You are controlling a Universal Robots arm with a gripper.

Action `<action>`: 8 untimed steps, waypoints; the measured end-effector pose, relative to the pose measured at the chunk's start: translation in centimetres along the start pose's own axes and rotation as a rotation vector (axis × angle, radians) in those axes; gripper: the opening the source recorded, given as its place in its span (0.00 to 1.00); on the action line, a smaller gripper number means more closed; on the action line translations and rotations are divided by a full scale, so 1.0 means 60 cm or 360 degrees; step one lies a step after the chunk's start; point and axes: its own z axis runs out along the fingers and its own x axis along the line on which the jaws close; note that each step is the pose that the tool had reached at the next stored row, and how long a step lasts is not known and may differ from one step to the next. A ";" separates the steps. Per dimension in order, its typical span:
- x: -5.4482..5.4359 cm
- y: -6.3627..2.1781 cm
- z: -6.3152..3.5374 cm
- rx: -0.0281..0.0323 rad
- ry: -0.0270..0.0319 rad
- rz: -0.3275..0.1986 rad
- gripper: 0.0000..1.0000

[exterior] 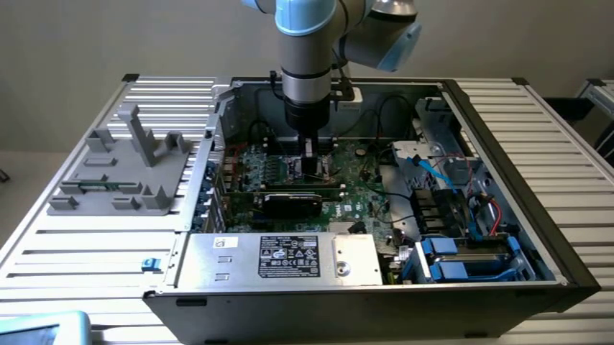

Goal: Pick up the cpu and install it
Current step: 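Place the cpu into insertion slot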

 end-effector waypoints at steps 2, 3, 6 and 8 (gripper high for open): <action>0.000 0.000 0.000 0.00000 0.00024 0.0000 0.56; 0.000 0.000 0.000 0.00000 0.00025 0.0000 0.56; 0.000 0.000 0.000 0.00000 0.00026 0.0000 0.56; 0.000 0.000 0.000 0.00000 0.00026 0.0000 0.56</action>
